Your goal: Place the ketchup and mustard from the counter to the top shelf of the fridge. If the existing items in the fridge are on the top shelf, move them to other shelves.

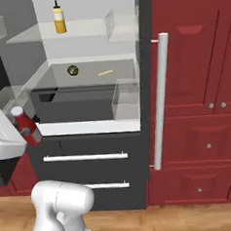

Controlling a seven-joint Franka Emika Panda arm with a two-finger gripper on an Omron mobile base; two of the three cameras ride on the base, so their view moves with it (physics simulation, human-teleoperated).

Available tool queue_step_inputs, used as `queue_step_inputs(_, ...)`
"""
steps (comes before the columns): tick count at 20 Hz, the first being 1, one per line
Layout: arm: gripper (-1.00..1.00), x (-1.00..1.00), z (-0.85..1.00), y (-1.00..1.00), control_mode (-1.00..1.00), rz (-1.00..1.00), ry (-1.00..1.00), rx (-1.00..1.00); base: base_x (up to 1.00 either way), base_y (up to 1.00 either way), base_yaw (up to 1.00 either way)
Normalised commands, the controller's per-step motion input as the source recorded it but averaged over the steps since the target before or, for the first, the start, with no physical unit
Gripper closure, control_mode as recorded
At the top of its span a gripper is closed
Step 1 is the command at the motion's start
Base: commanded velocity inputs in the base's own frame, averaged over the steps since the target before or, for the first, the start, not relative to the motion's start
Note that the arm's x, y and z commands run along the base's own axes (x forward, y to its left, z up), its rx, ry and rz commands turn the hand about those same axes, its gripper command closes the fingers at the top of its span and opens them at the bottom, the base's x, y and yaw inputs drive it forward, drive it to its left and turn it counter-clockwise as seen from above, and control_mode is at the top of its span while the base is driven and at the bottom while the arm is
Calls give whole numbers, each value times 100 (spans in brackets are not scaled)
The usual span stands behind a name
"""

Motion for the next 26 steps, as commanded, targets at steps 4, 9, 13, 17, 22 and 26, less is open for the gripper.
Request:
queue_step_inputs(4,100,0,0,0,100,0,0,0,59,-6,74)
queue_step_inputs(9,100,0,0,0,100,0,0,0,89,-2,14)
queue_step_inputs(13,100,0,0,0,100,0,0,0,95,-1,12)
queue_step_inputs(17,100,0,0,0,100,0,0,0,55,-14,9)
queue_step_inputs(22,100,4,15,-30,-100,4,-2,1,8,-33,6)
queue_step_inputs(26,100,24,56,-59,-100,11,-13,0,0,0,0)
